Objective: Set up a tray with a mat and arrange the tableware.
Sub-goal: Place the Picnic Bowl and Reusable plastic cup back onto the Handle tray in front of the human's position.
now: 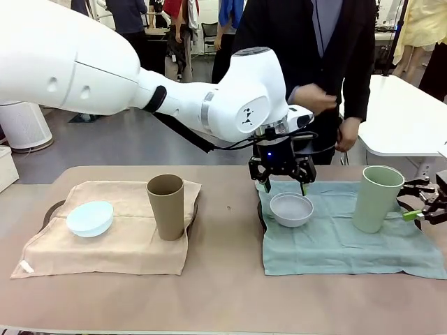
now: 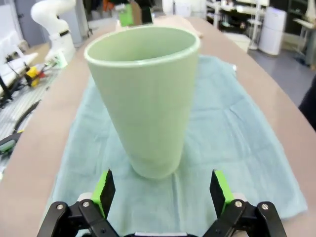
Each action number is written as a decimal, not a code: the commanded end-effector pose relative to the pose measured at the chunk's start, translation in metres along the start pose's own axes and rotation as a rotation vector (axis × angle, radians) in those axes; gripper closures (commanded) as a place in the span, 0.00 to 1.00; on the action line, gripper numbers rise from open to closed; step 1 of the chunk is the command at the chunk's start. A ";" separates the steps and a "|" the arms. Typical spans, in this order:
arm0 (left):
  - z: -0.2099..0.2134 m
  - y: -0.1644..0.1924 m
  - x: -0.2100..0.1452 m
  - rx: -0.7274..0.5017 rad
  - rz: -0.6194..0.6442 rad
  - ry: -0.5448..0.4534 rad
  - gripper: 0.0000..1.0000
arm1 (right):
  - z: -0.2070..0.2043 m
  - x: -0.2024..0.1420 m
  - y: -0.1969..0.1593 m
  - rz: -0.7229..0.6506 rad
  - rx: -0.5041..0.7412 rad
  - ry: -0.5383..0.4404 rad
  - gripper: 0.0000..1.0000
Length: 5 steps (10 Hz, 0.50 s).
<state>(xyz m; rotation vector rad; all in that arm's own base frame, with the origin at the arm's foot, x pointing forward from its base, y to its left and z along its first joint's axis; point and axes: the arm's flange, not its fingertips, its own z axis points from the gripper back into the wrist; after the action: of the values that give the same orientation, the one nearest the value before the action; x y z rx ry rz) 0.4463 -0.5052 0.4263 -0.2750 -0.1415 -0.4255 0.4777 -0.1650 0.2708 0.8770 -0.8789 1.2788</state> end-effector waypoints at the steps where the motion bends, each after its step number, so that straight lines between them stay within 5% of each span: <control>1: 0.030 0.015 -0.034 0.038 0.017 0.042 0.00 | 0.028 0.024 0.026 -0.053 -0.050 0.118 0.00; 5: 0.143 0.013 -0.081 0.221 0.055 0.008 0.00 | 0.116 0.172 0.120 -0.146 -0.220 0.325 0.00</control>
<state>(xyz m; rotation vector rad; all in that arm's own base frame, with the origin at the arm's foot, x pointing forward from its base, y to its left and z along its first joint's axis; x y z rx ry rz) 0.3781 -0.4302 0.5396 -0.1042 -0.1341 -0.3710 0.3878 -0.2165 0.4510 0.5529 -0.7222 1.2027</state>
